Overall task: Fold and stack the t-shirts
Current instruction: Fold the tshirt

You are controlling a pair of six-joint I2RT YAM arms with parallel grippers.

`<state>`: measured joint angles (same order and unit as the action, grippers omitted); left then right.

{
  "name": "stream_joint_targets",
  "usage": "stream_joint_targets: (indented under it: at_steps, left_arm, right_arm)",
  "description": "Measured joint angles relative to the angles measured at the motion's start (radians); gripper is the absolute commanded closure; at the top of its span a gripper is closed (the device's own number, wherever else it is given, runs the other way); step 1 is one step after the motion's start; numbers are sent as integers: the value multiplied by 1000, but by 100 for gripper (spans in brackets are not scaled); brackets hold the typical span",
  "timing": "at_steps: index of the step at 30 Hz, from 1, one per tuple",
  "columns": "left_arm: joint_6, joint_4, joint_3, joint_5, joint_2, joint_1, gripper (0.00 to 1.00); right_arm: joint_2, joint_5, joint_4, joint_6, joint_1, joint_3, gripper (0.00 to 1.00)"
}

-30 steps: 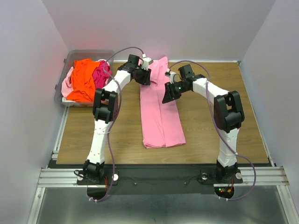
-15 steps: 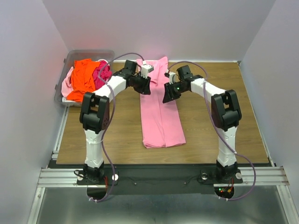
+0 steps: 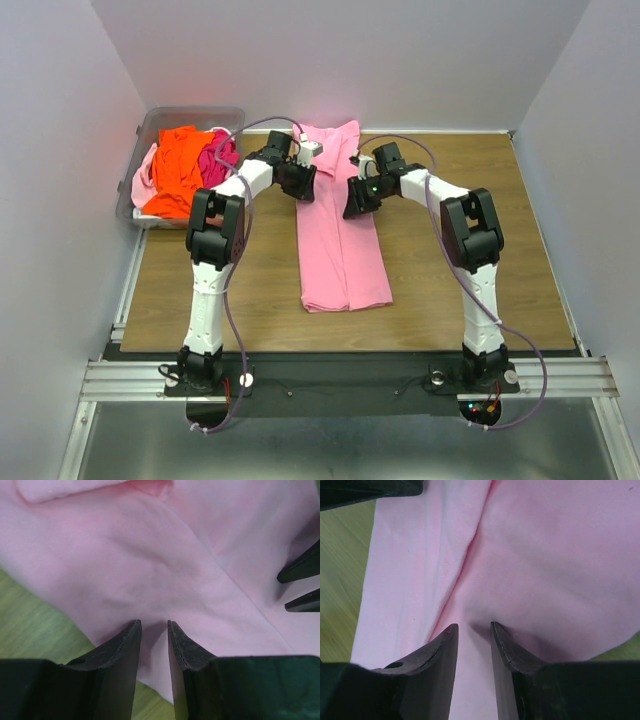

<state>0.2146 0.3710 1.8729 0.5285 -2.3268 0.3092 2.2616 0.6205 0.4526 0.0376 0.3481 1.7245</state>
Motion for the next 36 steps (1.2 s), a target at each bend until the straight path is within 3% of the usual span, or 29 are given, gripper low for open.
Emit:
stream_joint_targets:
  at_steps: [3,4,6,9,13,16,20,29,36]
  left_arm:
    - [34,21,19,-3,-6,-11,59]
    - [47,30,19,5,-6,-16,58]
    - [70,43,10,29,5,-22,57]
    - [108,49,-111,80,104,-23,53]
    - [177,28,-349,120,369,-18,51]
    - [276,11,-519,145,653,-4,51]
    - [379,-36,-700,157,902,39,53]
    - [516,-33,-976,138,988,69,53]
    - [598,-39,-1024,89,1117,130,53]
  right_arm:
    - [13,4,-15,18,0,24,51]
    - [11,19,-17,20,0,25,40]
    - [0,55,-18,21,0,18,29]
    - [-64,100,-18,14,0,-37,28]
    - [-288,127,72,-104,0,-147,42]
    - [-481,100,151,-240,0,-220,59]
    - [-637,33,221,-384,3,-341,67]
    - [-565,-76,277,-433,54,-679,71]
    - [-558,-122,259,-405,140,-727,75]
